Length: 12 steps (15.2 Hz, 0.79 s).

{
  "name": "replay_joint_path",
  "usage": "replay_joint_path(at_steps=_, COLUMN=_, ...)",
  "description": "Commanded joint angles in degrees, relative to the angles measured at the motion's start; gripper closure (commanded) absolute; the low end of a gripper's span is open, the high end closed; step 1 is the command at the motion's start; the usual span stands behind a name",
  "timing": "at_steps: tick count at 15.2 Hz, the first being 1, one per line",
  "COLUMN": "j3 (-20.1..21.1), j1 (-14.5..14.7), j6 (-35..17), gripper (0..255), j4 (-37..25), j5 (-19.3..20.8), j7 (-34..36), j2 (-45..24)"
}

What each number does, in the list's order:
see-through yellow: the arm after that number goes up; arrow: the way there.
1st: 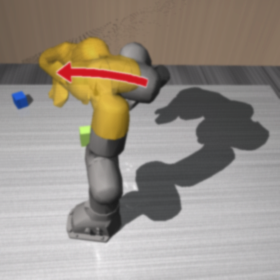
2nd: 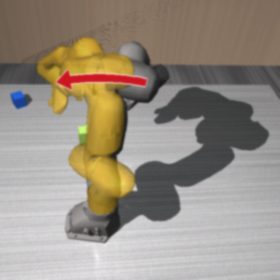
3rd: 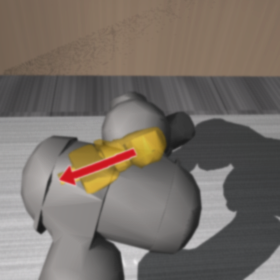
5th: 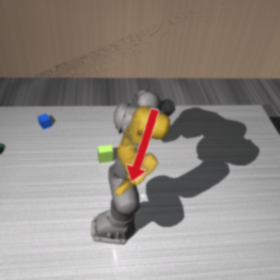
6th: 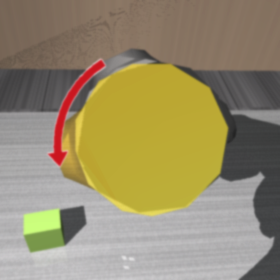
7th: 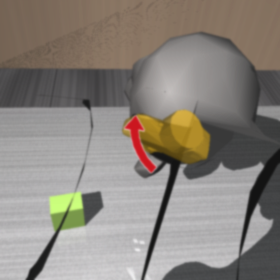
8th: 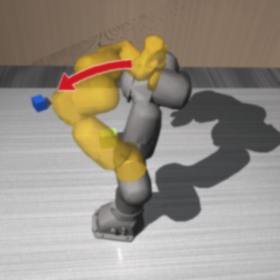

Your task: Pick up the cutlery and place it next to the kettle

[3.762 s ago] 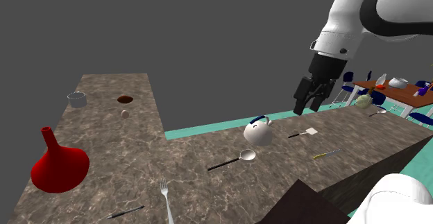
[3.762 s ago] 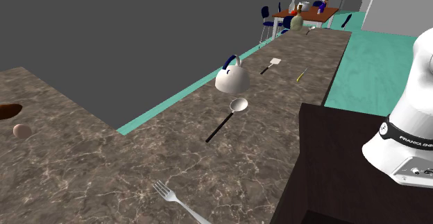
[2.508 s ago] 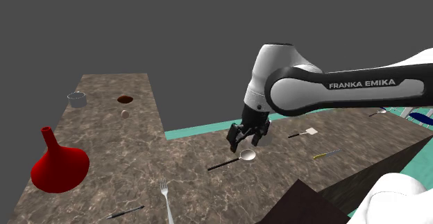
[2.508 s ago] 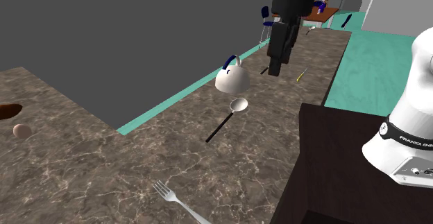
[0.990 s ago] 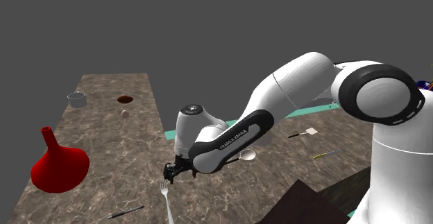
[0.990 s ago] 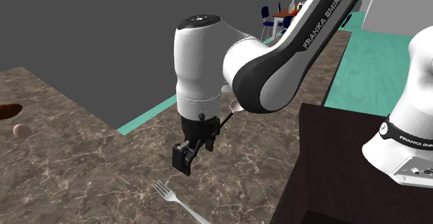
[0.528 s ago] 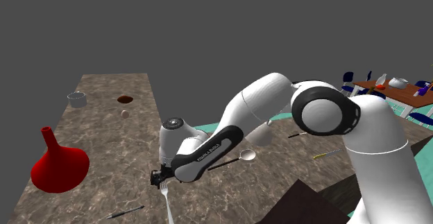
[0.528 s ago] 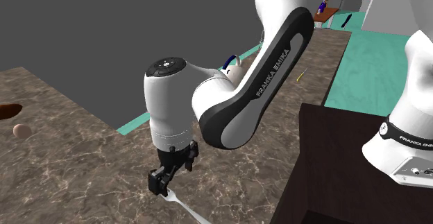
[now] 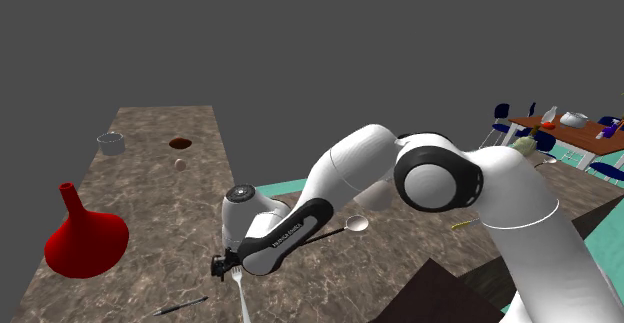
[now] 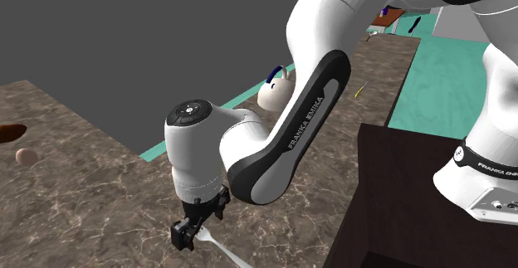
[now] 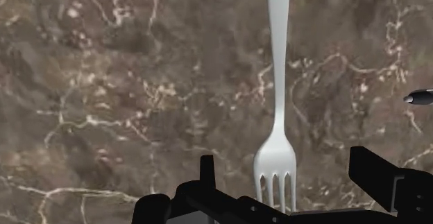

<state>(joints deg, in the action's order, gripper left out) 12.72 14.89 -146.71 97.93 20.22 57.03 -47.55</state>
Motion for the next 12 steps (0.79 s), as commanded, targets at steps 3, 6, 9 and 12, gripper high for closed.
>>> replay_joint_path(at_steps=3, j3=-0.46, j1=0.41, j6=-0.78, gripper=0, j4=-1.20, j5=0.33, j7=0.21, j2=-1.94)
replay_joint_path(at_steps=6, j3=-0.46, j1=0.41, j6=-0.78, gripper=0, j4=-1.20, j5=0.32, j7=0.21, j2=-1.94)
replay_joint_path(at_steps=9, j3=-0.46, j1=0.41, j6=-0.78, gripper=0, j4=-1.20, j5=0.32, j7=0.22, j2=-1.94)
replay_joint_path(at_steps=12, j3=-0.45, j1=0.42, j6=-0.78, gripper=255, j4=-1.18, j5=0.32, j7=0.22, j2=-1.91)
